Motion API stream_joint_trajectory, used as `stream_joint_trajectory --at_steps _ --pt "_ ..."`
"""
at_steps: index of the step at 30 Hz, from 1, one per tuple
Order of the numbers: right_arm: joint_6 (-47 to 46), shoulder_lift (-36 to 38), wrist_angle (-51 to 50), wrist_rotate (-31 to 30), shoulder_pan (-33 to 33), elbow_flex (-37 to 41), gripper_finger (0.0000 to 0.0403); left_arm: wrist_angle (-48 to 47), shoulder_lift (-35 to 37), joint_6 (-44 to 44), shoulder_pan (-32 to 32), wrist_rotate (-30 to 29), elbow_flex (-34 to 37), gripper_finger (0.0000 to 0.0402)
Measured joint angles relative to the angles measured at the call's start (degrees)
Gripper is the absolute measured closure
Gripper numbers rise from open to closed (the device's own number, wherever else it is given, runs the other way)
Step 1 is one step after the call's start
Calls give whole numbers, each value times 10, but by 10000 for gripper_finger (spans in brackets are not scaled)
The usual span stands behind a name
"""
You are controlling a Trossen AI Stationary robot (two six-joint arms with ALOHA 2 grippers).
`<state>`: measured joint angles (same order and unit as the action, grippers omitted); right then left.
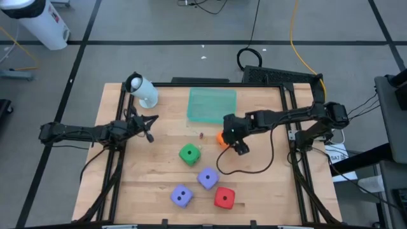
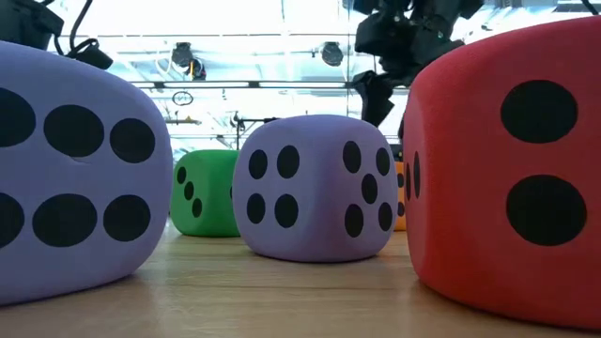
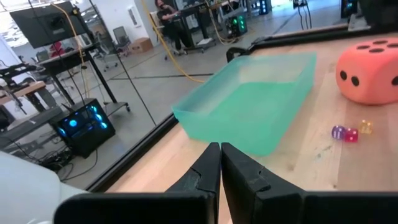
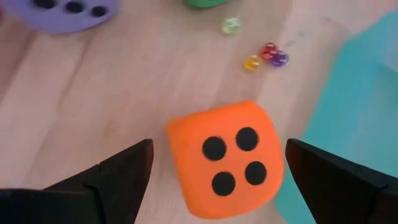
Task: Pick & Place Dice
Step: Put the big orange dice into the bin
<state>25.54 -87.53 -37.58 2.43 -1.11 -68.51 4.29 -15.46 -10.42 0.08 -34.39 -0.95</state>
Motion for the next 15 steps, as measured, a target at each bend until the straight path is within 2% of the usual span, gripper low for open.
stream_joint_trajectory --at_steps 2,5,10,15 --pt "40 0 -9 33 -13 -5 45 -2 0 0 0 0 0 376" --pt "86 0 -21 51 -32 -11 45 -4 0 -11 0 0 0 376" --pt "126 -8 -20 68 -65 -13 45 -4 0 -26 0 0 0 376" --pt "166 -31 -17 74 -71 -13 45 -5 0 -35 0 -1 0 376"
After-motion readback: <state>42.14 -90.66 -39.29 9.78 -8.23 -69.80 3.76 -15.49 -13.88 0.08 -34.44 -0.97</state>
